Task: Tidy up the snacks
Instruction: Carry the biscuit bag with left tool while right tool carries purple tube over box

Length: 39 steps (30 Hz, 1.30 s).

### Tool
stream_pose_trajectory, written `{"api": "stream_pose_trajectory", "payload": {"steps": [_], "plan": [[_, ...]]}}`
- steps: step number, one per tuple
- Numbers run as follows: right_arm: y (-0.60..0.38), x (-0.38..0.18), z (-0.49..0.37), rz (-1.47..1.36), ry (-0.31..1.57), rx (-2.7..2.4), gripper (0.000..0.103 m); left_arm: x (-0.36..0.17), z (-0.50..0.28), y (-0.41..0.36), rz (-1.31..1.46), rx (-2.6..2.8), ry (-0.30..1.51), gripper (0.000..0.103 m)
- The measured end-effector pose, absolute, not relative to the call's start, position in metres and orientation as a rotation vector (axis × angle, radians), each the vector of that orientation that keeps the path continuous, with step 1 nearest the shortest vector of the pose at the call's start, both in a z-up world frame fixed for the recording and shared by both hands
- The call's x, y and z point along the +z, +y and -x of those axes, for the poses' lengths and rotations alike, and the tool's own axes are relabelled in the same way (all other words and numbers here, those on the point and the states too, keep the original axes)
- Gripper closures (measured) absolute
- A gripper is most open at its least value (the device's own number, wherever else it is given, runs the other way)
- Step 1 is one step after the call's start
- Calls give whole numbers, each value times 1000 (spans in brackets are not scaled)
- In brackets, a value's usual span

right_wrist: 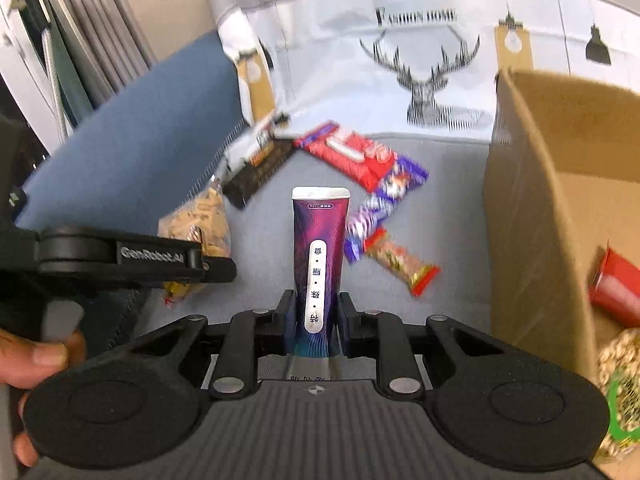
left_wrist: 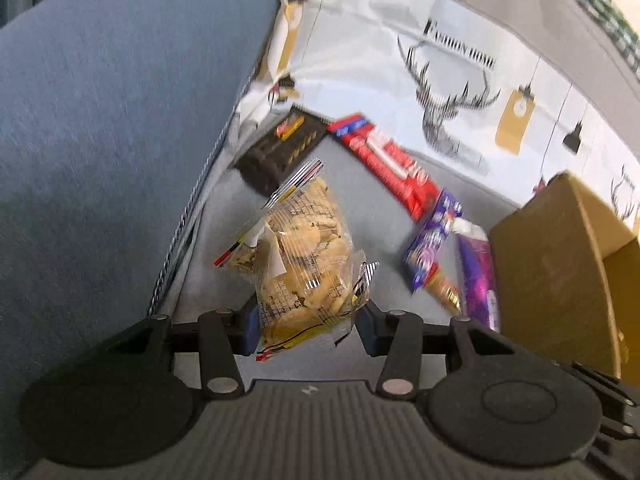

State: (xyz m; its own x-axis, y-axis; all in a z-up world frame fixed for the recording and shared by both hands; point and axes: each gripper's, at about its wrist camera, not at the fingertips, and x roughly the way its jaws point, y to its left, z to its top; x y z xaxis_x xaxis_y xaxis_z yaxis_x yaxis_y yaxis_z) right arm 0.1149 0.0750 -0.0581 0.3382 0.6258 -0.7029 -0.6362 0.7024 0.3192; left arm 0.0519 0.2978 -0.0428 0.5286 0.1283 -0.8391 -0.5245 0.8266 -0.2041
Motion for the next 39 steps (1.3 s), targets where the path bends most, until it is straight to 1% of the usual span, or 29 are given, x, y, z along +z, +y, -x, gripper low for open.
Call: {"api": "stream_pose_trajectory", "payload": {"steps": [7, 12, 27, 39], "plan": [[52, -21, -121, -89, 824, 862, 81, -24, -50, 293, 466, 426, 832, 51], [37, -6, -126, -113, 784, 874, 81, -14, -53, 283, 459, 416, 793, 51], [1, 6, -136, -152, 719, 846, 81, 7, -56, 248, 416, 348, 766, 51], [-40, 16, -141, -175, 640, 809, 81, 28, -49, 228, 391, 324, 671, 51]]}}
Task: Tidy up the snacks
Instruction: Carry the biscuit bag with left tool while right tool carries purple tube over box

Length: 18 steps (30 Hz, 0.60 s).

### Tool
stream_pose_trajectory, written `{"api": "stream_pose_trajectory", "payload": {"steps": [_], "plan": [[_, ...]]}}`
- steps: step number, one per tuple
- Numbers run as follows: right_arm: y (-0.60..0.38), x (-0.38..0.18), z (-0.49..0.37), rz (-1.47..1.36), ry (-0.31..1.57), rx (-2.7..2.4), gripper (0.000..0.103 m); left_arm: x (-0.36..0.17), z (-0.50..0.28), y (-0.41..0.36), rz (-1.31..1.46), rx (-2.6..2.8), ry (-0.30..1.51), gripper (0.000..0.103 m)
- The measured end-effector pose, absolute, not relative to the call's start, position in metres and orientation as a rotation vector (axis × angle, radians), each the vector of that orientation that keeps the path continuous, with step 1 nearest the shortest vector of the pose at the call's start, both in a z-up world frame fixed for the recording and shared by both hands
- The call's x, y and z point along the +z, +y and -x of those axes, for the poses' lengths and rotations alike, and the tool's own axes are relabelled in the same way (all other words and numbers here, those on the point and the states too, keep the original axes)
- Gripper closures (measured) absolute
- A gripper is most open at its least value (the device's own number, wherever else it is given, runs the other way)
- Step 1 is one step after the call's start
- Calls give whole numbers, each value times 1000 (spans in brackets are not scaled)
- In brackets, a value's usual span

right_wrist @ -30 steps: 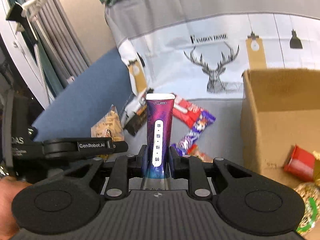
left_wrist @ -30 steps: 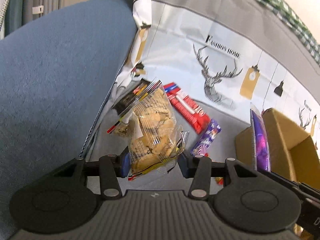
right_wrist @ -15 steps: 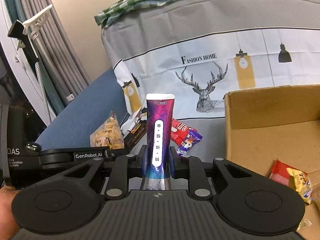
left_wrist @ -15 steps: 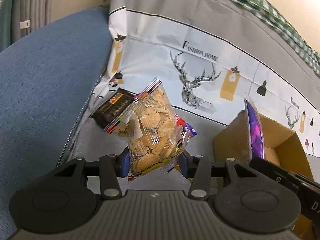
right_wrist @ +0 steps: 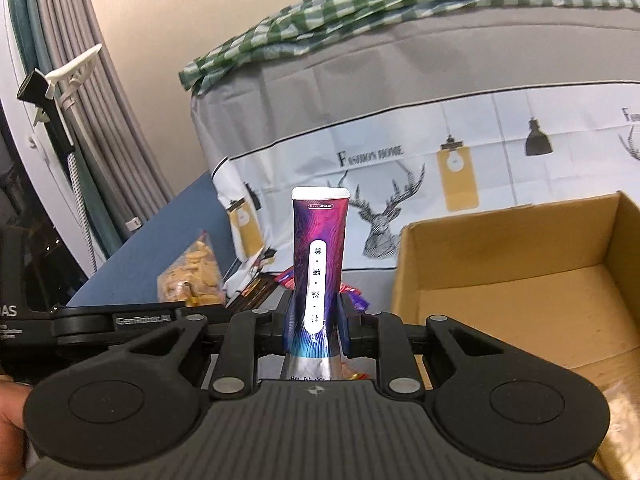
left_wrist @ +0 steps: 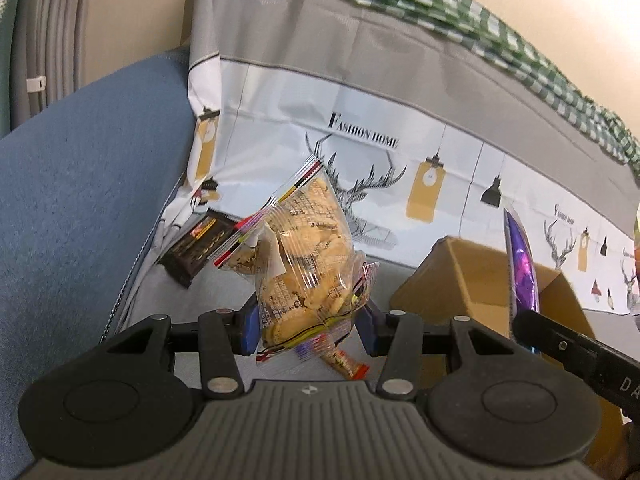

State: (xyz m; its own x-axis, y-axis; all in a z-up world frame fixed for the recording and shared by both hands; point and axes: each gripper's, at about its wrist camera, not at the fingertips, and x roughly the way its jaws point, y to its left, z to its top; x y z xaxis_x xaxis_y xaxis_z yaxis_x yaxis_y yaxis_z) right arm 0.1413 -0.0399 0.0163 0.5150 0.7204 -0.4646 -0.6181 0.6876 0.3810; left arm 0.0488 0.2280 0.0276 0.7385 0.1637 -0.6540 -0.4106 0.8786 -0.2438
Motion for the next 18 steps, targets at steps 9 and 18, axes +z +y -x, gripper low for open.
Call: {"api": "stream_pose_trajectory", "payload": {"steps": [9, 18], "plan": [[-84, 26, -147, -201, 589, 762, 81, 44, -47, 205, 355, 288, 565, 51], [-134, 32, -158, -244, 549, 663, 81, 58, -55, 155, 352, 193, 454, 51]]}}
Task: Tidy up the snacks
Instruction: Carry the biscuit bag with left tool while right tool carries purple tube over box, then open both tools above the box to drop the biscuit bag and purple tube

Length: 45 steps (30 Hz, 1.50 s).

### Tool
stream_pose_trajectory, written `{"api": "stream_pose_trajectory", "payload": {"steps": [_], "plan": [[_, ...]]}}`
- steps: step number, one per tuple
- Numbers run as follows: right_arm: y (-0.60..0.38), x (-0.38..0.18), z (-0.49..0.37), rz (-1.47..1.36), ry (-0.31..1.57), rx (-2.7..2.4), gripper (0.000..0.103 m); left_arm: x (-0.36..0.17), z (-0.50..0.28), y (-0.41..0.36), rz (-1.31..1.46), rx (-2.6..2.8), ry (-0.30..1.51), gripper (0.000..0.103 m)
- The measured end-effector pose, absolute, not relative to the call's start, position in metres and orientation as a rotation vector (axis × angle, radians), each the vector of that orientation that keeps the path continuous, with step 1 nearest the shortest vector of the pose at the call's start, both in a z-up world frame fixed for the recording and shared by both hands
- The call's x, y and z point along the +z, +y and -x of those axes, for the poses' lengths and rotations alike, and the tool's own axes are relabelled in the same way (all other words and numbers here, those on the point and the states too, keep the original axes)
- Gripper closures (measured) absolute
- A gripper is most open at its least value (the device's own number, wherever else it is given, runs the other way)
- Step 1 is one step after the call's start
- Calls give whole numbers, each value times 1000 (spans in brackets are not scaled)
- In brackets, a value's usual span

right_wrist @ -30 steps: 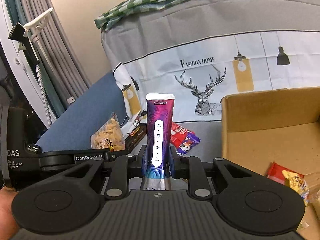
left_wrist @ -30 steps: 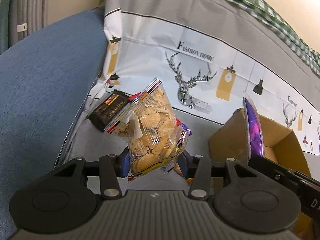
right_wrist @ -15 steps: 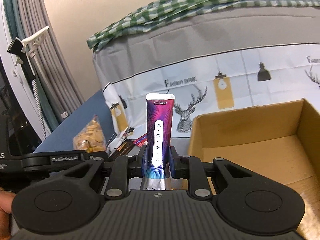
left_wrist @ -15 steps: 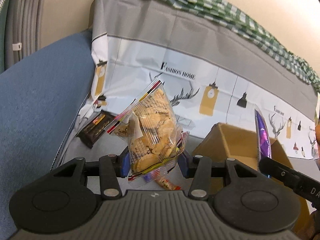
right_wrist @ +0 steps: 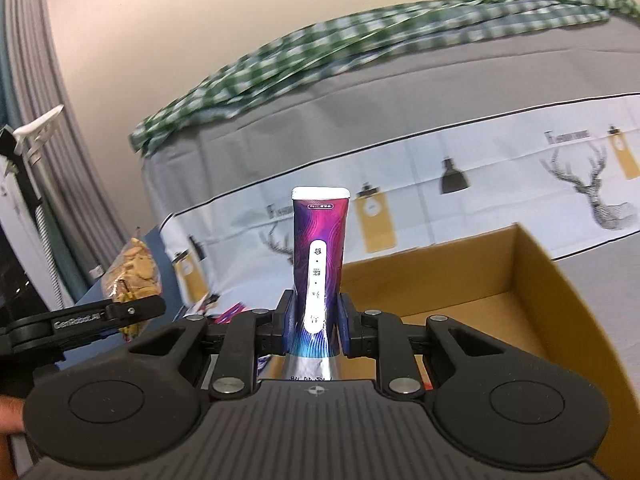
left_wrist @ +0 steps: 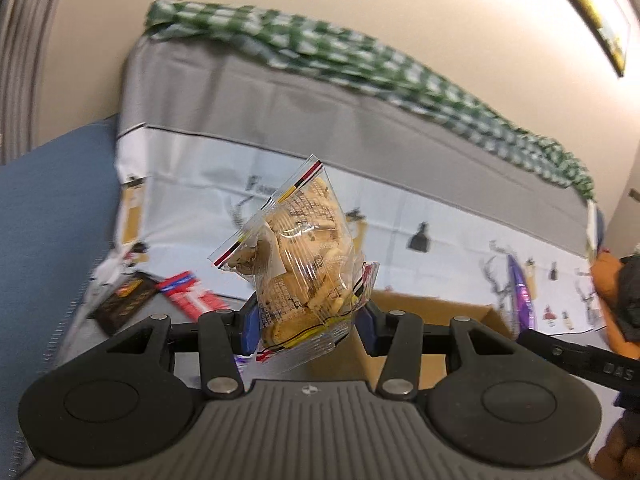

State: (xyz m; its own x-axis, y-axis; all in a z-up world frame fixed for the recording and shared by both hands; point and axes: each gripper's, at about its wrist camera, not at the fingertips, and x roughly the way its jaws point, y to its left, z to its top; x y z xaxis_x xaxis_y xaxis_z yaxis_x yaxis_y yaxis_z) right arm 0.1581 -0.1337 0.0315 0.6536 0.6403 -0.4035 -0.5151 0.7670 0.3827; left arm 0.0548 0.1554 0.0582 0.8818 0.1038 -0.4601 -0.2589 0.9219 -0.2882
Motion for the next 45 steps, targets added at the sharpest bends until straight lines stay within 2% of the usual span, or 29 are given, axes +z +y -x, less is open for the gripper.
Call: {"api": "stream_pose_trajectory", "payload": {"steps": [12, 45], "plan": [[-179, 32, -181, -258, 524, 501, 81, 56, -78, 80, 249, -16, 449, 51], [-183, 28, -188, -241, 463, 412, 81, 43, -81, 42, 223, -240, 449, 51]]}}
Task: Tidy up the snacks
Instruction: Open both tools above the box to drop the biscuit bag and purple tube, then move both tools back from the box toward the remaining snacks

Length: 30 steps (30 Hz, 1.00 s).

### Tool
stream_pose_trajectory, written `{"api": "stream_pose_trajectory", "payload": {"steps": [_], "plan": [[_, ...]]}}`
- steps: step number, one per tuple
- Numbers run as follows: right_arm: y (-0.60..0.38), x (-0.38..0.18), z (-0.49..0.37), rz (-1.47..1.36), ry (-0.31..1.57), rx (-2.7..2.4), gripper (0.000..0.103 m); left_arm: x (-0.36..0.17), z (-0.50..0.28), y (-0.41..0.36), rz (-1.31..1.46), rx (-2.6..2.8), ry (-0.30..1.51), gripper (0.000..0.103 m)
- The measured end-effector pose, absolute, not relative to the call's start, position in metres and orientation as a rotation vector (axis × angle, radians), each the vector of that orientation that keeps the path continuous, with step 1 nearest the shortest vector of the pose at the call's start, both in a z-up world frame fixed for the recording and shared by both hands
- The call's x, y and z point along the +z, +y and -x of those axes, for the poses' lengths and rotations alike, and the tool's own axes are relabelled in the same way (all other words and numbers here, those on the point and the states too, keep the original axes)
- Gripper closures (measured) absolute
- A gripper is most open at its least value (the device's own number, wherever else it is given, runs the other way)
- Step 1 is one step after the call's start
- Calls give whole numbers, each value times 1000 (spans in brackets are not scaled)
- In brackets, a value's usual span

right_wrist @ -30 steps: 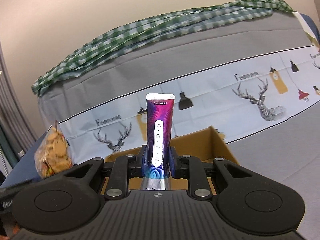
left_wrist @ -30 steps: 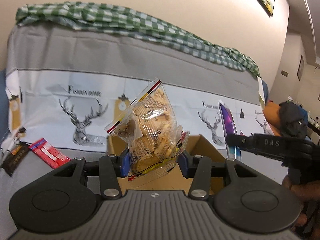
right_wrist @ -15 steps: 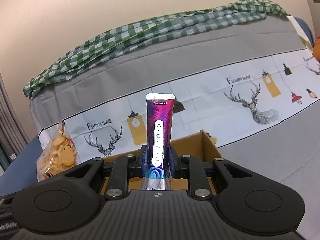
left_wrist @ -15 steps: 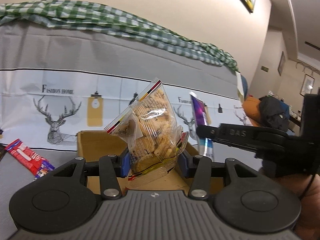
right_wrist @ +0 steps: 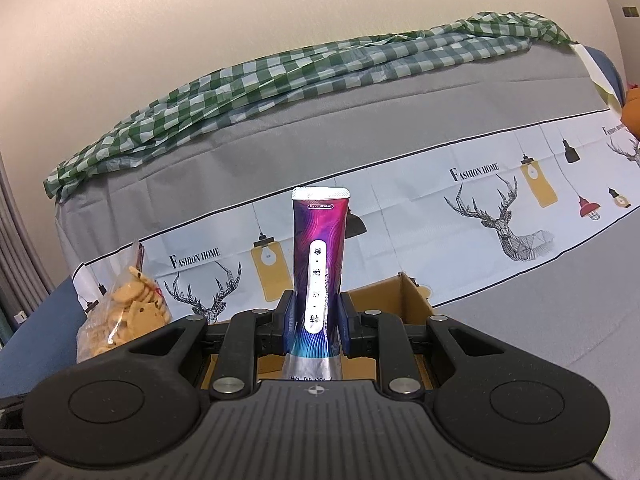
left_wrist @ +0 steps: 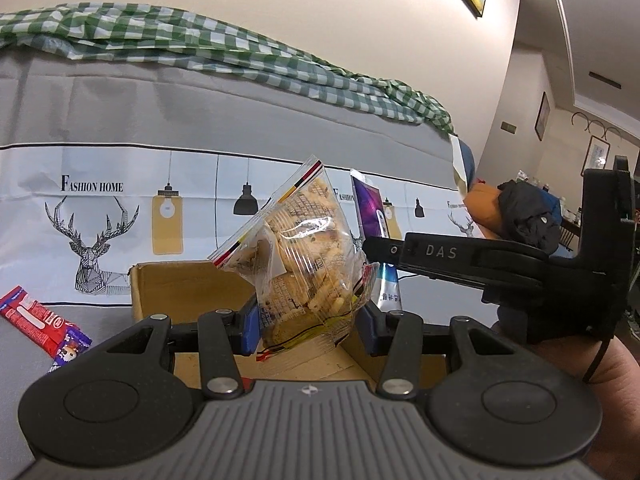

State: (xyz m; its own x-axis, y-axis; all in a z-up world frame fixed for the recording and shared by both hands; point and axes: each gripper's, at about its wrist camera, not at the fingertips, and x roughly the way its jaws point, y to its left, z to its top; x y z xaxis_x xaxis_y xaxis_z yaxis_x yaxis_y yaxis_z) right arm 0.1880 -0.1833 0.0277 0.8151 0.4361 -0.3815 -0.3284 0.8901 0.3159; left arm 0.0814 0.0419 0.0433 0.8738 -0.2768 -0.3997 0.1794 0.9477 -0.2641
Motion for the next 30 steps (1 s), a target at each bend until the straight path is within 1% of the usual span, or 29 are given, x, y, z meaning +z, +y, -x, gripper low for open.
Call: {"api": "stream_pose_trajectory", "payload": {"steps": [5, 6, 7, 8, 9, 10, 12, 14, 17, 22, 23, 25, 28, 30], "plan": [[-183, 27, -188, -240, 458, 414, 81, 43, -83, 42, 222, -253, 454, 50], [-183, 27, -188, -241, 461, 416, 79, 42, -84, 41, 223, -260, 463, 46], [-182, 26, -188, -244, 466, 419, 77, 41, -85, 41, 221, -268, 475, 32], [-183, 26, -188, -246, 468, 416, 76, 41, -86, 41, 214, -267, 479, 25], [-183, 25, -188, -246, 470, 411, 68, 41, -86, 40, 200, -259, 470, 21], [-183, 25, -189, -248, 470, 411, 56, 42, -85, 39, 185, -252, 461, 21], [-182, 26, -189, -247, 467, 398, 46, 42, -84, 39, 175, -248, 454, 21], [-181, 26, -188, -240, 461, 391, 45, 41, -83, 40, 167, -237, 449, 21], [-179, 24, -189, -237, 466, 386, 45, 40, -80, 41, 130, -217, 422, 25], [-167, 22, -188, -221, 470, 383, 45, 34, -79, 53, 77, -173, 446, 37], [-163, 22, -188, -218, 471, 381, 45, 33, -79, 57, 77, -163, 455, 38], [-156, 22, -186, -218, 467, 382, 45, 32, -79, 69, 94, -144, 476, 46], [-142, 23, -183, -218, 454, 388, 45, 29, -80, 93, 153, -106, 525, 54], [-131, 24, -180, -222, 446, 401, 45, 26, -82, 109, 193, -62, 565, 55]]}}
